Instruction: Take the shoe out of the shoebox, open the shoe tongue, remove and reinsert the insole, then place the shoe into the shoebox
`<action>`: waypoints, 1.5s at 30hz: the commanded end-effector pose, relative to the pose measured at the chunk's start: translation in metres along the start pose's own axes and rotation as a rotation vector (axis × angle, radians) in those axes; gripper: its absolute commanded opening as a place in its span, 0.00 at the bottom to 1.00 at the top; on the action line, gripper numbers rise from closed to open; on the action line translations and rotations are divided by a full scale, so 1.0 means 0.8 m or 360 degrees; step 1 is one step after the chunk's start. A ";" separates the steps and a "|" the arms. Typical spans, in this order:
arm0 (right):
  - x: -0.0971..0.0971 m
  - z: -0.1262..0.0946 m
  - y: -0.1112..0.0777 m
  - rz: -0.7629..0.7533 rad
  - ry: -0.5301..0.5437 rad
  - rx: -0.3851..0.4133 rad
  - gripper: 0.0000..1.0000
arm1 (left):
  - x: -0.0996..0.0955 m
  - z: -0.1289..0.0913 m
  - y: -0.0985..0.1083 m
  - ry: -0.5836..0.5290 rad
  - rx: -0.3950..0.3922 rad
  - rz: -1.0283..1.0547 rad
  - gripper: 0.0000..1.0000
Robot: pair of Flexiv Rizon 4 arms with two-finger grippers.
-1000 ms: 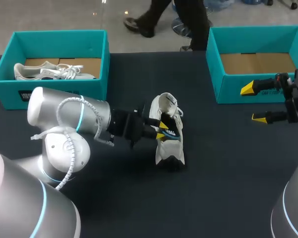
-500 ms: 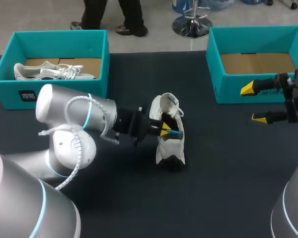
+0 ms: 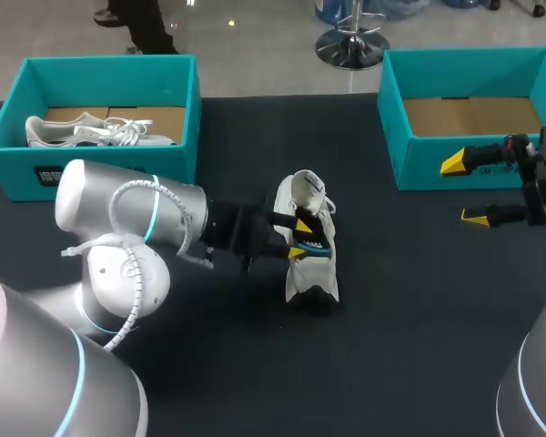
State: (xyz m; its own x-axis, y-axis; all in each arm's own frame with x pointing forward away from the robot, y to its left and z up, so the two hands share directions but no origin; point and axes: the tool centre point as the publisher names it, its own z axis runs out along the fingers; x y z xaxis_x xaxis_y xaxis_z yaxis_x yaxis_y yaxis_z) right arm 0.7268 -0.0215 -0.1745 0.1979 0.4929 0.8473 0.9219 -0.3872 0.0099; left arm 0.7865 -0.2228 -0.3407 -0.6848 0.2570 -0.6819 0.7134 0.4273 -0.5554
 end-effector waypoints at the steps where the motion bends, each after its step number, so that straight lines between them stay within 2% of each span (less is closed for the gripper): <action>1: 0.000 0.000 -0.002 0.0002 -0.0005 -0.0004 1.00 | 0.002 -0.007 -0.004 0.0004 -0.0006 0.0008 0.28; 7: 0.000 0.000 -0.002 0.0002 -0.0005 -0.0004 1.00 | 0.000 -0.010 -0.008 0.0001 -0.0004 0.0024 0.23; 8: 0.000 0.000 -0.002 0.0002 -0.0005 -0.0004 1.00 | 0.000 -0.006 -0.008 0.0011 0.0000 0.0022 0.00; 21: 0.000 0.000 -0.002 0.0002 -0.0005 -0.0004 1.00 | 0.008 0.001 -0.014 0.0079 0.0022 0.0018 0.00; 22: 0.000 0.000 -0.002 0.0002 -0.0005 -0.0004 1.00 | 0.008 0.001 -0.016 0.0081 0.0024 0.0019 0.03; 25: 0.000 0.000 -0.002 0.0002 -0.0005 -0.0004 1.00 | 0.005 -0.005 -0.023 0.0078 0.0034 0.0036 0.33; 27: 0.000 0.000 -0.002 0.0002 -0.0005 -0.0004 1.00 | 0.003 -0.009 -0.026 0.0075 0.0035 0.0042 0.57; 29: 0.000 0.000 -0.002 0.0002 -0.0005 -0.0004 1.00 | 0.002 -0.014 -0.027 0.0077 0.0036 0.0048 0.62; 38: 0.000 0.000 -0.002 0.0002 -0.0005 -0.0004 1.00 | -0.021 -0.032 -0.033 0.0062 0.0038 0.0103 0.36; 39: 0.000 0.000 -0.002 0.0002 -0.0005 -0.0004 1.00 | -0.025 -0.034 -0.034 0.0066 0.0034 0.0114 0.24; 40: 0.000 0.000 -0.002 0.0002 -0.0005 -0.0004 1.00 | -0.028 -0.035 -0.034 0.0077 0.0039 0.0133 0.02; 45: 0.000 0.000 -0.002 0.0002 -0.0005 -0.0004 1.00 | -0.031 -0.036 -0.035 0.0373 0.0118 0.0263 0.00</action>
State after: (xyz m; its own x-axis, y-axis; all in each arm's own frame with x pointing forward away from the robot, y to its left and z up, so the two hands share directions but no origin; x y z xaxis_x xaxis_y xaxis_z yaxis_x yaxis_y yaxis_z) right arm 0.7269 -0.0215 -0.1745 0.1979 0.4929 0.8473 0.9219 -0.3873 0.0099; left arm 0.7690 -0.2203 -0.3038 -0.5914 0.3956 -0.7027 0.8050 0.3404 -0.4859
